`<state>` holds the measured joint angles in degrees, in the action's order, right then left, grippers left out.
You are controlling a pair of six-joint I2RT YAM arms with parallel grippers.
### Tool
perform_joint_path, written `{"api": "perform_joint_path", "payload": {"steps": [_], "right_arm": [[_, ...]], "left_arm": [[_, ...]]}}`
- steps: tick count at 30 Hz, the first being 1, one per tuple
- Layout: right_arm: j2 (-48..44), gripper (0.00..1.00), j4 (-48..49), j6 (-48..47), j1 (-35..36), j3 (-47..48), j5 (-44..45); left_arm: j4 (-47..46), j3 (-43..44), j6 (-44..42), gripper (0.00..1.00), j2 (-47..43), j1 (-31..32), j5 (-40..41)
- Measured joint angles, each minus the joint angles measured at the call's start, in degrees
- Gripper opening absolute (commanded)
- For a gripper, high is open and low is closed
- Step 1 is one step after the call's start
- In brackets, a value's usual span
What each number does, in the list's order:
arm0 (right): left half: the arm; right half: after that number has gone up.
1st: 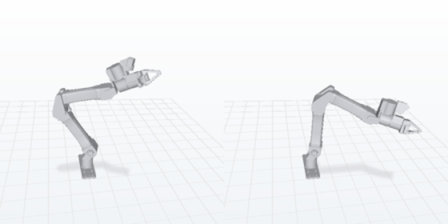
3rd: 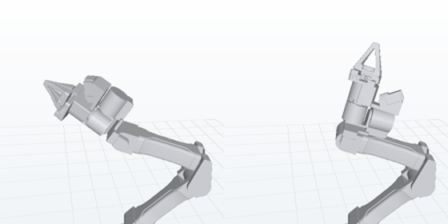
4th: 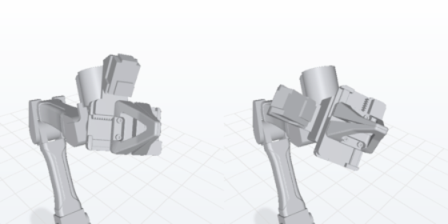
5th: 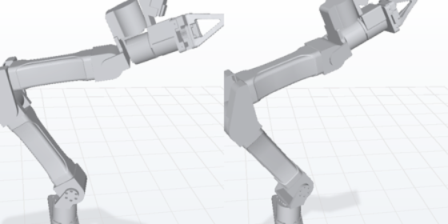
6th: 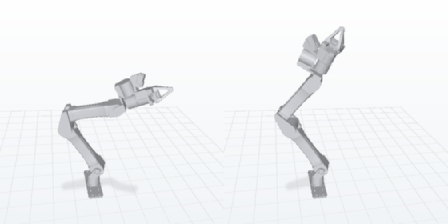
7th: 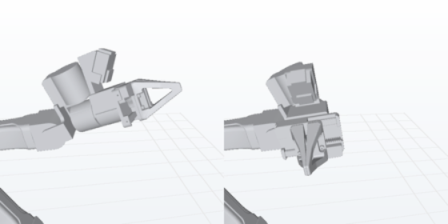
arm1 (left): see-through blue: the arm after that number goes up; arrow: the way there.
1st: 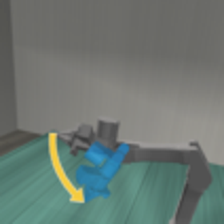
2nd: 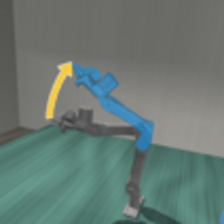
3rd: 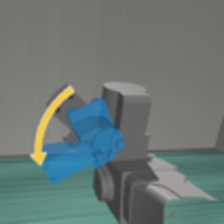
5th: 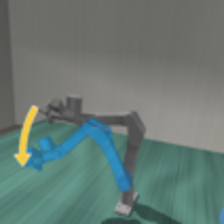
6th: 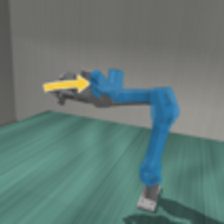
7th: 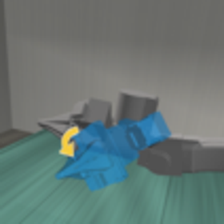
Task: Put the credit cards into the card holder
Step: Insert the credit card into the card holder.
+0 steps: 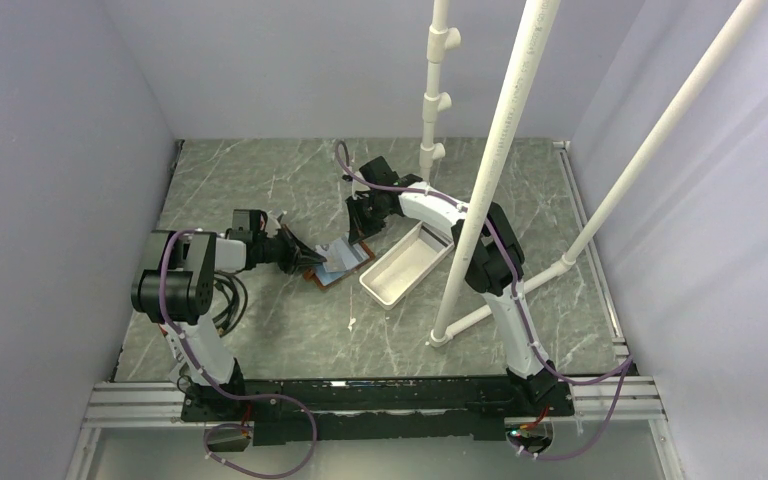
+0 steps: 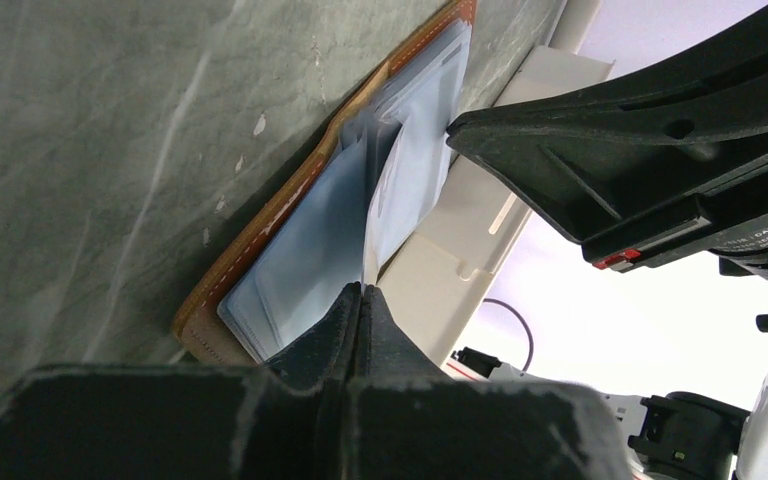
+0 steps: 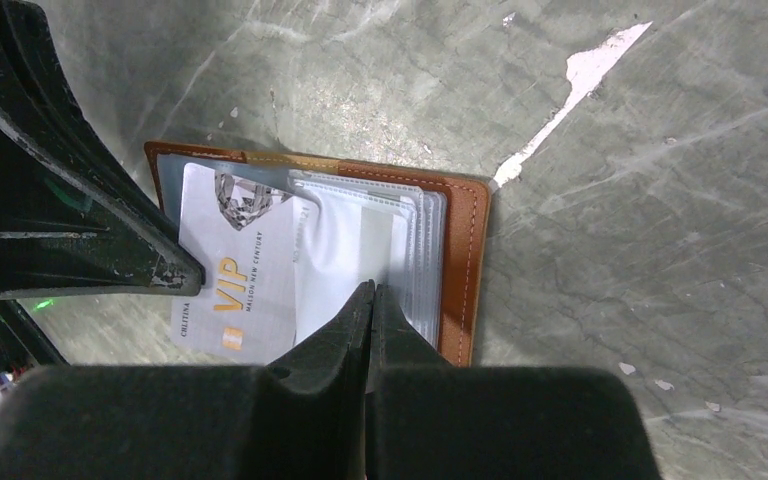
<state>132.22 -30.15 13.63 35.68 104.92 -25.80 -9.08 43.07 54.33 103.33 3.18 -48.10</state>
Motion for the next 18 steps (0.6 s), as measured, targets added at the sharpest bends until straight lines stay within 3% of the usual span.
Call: {"api": "perform_joint_path", "payload": {"steps": [18], "right_arm": [[0.1,0.0,0.3,0.0,0.2,0.1,0.3]], "left_arm": [[-13.5,-6.6,9.5,0.0,0.0,2.6,4.5]]}}
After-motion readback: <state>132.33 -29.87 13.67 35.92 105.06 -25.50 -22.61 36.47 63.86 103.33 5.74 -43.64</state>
